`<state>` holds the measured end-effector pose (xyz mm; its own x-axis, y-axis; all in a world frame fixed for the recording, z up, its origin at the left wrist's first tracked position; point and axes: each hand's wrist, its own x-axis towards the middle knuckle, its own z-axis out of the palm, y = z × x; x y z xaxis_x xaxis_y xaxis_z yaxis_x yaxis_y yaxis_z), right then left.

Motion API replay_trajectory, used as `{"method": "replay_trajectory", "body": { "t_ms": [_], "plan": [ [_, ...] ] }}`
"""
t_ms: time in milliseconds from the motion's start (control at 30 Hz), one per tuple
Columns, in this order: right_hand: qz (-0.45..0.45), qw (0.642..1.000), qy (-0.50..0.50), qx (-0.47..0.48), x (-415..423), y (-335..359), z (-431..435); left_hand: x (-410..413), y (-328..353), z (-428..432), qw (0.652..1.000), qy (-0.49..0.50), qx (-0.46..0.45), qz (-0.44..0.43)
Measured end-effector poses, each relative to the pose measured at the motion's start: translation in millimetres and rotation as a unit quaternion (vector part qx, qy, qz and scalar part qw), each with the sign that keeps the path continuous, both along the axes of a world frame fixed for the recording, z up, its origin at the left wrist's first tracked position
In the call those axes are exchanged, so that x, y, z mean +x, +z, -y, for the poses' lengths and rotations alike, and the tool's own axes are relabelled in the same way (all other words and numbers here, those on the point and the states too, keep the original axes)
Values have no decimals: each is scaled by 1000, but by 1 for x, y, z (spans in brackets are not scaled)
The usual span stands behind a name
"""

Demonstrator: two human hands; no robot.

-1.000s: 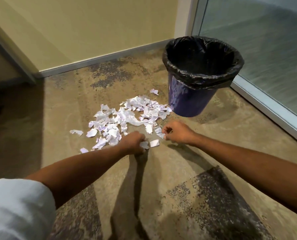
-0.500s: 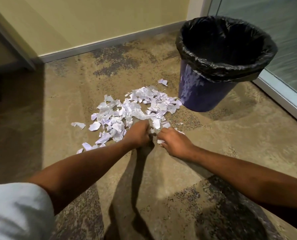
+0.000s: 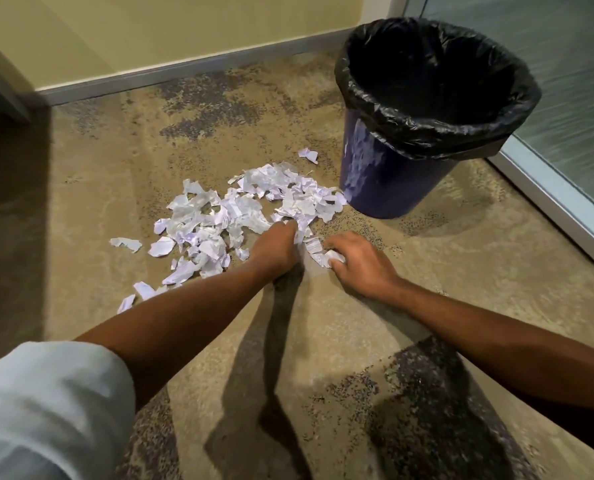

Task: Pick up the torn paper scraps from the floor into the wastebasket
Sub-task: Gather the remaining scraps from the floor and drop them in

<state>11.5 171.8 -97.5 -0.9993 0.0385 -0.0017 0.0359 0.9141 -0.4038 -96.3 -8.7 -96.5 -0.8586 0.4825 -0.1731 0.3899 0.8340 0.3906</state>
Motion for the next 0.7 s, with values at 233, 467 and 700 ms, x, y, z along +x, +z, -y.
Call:
{"method": "replay_trajectory", "body": {
  "t_ms": [233, 467, 700],
  "plan": [
    [55, 998, 6, -14, -9, -13, 0, -5, 5, 10, 999, 2, 11, 34],
    [-4, 999, -14, -38, -17, -7, -6, -1, 1, 25, 995, -42, -3, 95],
    [22, 993, -103, -59, -29, -8, -17, 1, -3, 21, 996, -41, 23, 73]
  ]
}}
